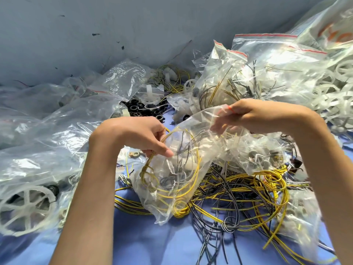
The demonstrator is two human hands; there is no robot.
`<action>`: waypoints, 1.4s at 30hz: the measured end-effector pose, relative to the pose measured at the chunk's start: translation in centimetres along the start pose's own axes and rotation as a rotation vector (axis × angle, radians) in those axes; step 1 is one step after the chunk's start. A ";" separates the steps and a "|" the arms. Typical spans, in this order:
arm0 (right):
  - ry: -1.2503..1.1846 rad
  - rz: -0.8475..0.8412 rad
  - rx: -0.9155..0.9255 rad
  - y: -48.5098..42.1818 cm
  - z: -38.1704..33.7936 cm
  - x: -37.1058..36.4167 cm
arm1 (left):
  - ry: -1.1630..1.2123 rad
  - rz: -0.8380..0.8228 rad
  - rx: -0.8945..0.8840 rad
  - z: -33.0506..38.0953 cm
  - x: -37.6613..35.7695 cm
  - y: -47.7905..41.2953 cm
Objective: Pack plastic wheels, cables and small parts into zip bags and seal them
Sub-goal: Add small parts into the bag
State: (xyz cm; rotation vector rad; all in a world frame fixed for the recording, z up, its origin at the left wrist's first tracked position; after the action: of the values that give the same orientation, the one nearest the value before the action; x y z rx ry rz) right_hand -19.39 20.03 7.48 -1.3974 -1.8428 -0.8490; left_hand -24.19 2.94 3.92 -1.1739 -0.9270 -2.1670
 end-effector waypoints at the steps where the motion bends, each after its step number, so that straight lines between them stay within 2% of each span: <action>1: -0.008 0.007 0.001 -0.1 0.2 0.1 | -0.018 0.003 0.003 0.0 0.1 0.0; 10: -0.100 -0.018 -0.047 -0.5 0.5 -0.6 | -0.150 0.070 0.075 -0.6 0.8 -0.2; 15: 0.012 -0.021 -0.022 0.1 -0.6 -0.7 | -0.249 0.035 0.097 0.1 0.0 -1.0; 22: 0.105 -0.010 -0.022 0.0 -0.6 -0.5 | -0.257 0.016 0.096 0.1 -0.7 -1.7; 34: 0.067 0.002 -0.050 0.2 0.1 -0.5 | -0.110 0.065 0.067 2.2 0.2 0.2; 42: 0.097 -0.014 -0.055 0.2 0.1 -0.5 | -0.266 0.049 0.106 2.5 0.7 1.3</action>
State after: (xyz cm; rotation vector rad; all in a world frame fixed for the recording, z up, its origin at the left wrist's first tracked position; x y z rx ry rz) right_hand -19.10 19.84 7.01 -1.3538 -1.7703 -0.9640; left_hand -22.33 3.89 5.95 -1.4391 -1.0963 -1.9285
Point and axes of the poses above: each hand's wrist, its own y-axis away from the middle knuckle, its own x-axis out of the back of the hand, z = x × y, the point moved 9 cm from there along -y, towards the middle knuckle, and after that the axes turned 5 degrees about -y, right-handed, at the moved point
